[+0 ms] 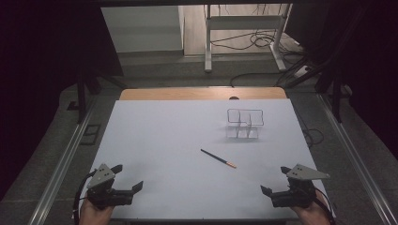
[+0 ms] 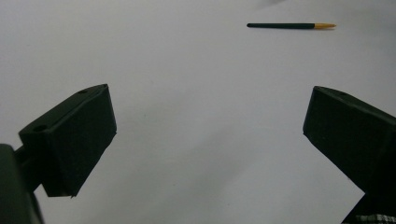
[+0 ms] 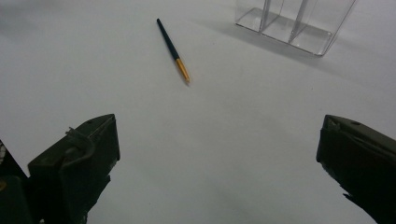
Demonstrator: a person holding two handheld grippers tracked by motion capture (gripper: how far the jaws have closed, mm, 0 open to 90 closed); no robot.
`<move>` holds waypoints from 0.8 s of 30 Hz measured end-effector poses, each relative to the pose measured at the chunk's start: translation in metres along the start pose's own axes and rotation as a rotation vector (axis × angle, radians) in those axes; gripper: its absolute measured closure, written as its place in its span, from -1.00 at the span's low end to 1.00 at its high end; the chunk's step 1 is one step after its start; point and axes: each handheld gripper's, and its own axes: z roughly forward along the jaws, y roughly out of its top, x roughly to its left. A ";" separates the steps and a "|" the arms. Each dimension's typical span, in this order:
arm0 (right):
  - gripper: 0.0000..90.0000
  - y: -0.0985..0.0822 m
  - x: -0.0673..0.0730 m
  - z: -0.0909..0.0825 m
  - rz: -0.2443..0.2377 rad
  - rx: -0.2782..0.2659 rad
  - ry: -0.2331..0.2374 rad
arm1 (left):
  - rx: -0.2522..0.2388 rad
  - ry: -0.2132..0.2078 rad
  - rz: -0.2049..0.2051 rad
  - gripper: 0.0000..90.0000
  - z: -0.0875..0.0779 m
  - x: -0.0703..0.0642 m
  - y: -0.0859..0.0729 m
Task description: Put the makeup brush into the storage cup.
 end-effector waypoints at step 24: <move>-1.00 -0.001 0.002 0.007 0.004 0.039 -0.001 | 0.017 -0.020 0.003 -0.95 0.003 0.001 -0.002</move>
